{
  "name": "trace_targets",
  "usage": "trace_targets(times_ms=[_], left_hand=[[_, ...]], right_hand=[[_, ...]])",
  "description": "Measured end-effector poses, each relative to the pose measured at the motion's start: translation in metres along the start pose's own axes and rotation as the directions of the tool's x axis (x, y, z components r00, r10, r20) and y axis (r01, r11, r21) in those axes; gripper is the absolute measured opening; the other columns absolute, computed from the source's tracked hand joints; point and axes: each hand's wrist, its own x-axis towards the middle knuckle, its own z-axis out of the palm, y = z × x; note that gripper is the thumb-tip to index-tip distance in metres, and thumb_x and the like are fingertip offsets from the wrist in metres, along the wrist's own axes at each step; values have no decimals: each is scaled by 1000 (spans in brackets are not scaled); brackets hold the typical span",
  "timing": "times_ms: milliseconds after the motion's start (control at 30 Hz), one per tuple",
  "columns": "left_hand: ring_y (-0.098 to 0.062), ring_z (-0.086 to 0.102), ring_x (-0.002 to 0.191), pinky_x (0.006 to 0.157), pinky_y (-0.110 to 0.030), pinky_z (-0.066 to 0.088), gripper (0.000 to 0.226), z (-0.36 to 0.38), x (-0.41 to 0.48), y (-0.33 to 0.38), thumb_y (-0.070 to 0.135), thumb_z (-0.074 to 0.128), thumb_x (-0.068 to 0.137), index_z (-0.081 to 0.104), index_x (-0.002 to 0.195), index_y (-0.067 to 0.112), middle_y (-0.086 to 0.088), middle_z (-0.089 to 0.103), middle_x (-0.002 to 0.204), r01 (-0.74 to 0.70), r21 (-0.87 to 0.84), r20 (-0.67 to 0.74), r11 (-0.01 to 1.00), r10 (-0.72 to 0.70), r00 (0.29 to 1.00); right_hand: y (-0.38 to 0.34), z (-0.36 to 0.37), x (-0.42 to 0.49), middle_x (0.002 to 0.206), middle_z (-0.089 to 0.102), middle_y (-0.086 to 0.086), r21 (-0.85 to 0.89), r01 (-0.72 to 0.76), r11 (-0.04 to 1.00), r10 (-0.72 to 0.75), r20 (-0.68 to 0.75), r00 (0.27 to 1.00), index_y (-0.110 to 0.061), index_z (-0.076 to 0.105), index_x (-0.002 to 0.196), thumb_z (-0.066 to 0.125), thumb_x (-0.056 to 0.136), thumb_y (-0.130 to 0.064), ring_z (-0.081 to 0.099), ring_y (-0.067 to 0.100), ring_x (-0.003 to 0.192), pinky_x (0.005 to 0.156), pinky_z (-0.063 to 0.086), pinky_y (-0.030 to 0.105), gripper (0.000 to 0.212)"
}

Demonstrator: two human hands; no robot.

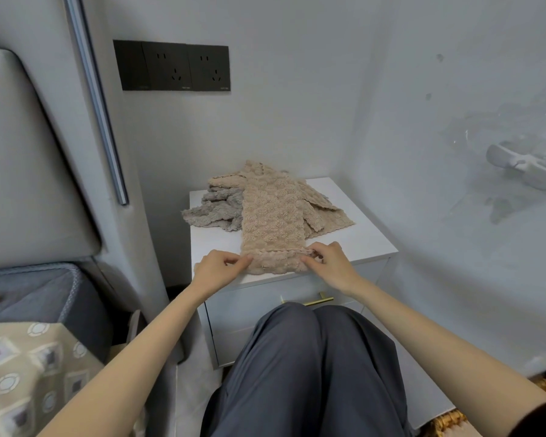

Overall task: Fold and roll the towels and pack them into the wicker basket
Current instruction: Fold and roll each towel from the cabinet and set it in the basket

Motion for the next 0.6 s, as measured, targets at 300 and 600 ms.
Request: trace_targets(times_ms=[300,600], left_hand=[[-22,55,84,76,-35,24,51,11,10,3,61,53,85,58,49,24,12,47,49,100,265,-204,959,-46,978],[-22,56,95,76,-34,21,34,20,16,3,62,56,80,64,64,33,2,64,86,105,262,-265,960,-33,964]], right_hand=[[-1,14,8,69,56,-11,-92,-194,977,183,-115,976,-20,60,88,59,89,-32,45,22,99,77,40,34,13],[-36,38,-4,102,67,4,-446,463,766,-580,-169,797,-8,72,96,65,77,0,60,26,96,80,49,34,21]])
